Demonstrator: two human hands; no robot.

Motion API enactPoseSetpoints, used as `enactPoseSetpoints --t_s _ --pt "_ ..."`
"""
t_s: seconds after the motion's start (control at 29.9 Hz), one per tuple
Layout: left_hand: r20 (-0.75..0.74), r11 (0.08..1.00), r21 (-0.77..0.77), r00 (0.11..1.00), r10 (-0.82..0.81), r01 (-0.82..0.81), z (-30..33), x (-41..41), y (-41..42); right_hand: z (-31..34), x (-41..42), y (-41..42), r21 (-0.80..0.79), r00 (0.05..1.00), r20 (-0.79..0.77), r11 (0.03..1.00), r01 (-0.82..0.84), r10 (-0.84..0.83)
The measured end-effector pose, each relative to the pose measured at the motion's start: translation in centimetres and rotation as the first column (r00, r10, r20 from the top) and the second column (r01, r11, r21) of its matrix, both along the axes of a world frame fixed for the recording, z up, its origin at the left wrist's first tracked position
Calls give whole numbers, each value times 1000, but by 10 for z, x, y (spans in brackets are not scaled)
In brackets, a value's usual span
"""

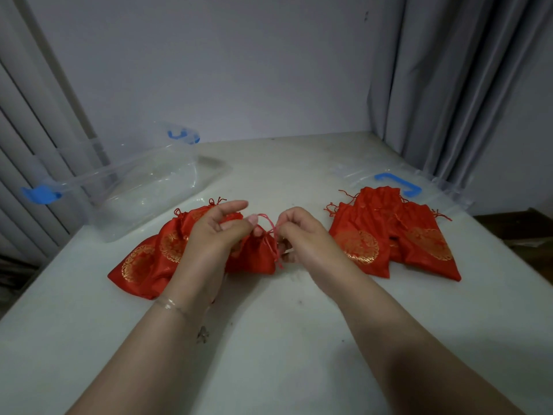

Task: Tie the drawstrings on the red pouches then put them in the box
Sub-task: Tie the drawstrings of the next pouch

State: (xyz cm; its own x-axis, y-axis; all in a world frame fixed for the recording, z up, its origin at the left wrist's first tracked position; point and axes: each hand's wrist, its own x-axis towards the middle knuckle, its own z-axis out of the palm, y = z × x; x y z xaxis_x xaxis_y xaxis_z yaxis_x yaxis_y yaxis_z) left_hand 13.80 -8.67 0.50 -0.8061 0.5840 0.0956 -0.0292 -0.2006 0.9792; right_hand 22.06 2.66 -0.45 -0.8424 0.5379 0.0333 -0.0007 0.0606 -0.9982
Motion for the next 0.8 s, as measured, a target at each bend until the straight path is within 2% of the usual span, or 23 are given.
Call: enactPoseSetpoints --t_s 0.03,0.07,0.1,0.13,0.2,0.23,0.3,0.37,0.43,0.5,0.54,0.57,0.64,0.7,0.74,0.8 --pt "33 1000 -10 999 -9 10 0 1 2 1 0 1 -116 1000 4 993 -14 15" --pt "44 999 -30 999 -26 27 0 0 2 0 0 1 -130 1000 15 991 -14 16" --pt "34 997 -61 999 -42 44 0 0 2 -3 -1 2 -39 999 32 999 6 -5" --pt "14 994 -96 998 -55 56 -1 -1 2 -5 -2 3 133 997 52 990 44 -51" --pt "-8 987 -145 997 -75 73 -2 -3 0 -11 -1 5 468 989 65 880 85 -130" --pt "-12 983 -163 996 -89 86 -2 -4 -2 -12 0 6 569 987 54 817 92 -149" --pt "-30 972 -210 993 -118 109 -3 -6 -3 -12 2 6 679 986 10 725 116 -167" --pt "-16 968 -218 992 -129 122 -4 -8 -4 -12 2 6 704 985 -23 697 139 -174" --pt "63 975 -160 988 -143 152 -3 -10 -5 -10 2 5 540 987 -27 829 148 -159" --pt "164 975 -69 966 -199 213 -2 -12 -6 -5 1 2 177 993 -11 977 119 -119" --pt "197 969 -21 952 -236 244 -1 -12 -7 -2 1 2 -28 997 -3 997 76 -76" --pt "206 963 21 941 -268 269 0 -12 -7 1 2 1 -198 1000 1 980 24 -24" --pt "128 963 36 955 -269 266 1 -10 -8 4 5 1 -426 996 10 902 -72 85" --pt "6 978 9 978 -208 208 1 -7 -7 1 5 1 -557 983 35 820 -131 180" --pt "-6 986 16 986 -167 168 0 -6 -5 0 5 0 -598 974 66 790 -137 218" --pt "63 998 25 996 -60 58 -1 -6 -1 -2 5 0 -650 946 135 747 -141 296"
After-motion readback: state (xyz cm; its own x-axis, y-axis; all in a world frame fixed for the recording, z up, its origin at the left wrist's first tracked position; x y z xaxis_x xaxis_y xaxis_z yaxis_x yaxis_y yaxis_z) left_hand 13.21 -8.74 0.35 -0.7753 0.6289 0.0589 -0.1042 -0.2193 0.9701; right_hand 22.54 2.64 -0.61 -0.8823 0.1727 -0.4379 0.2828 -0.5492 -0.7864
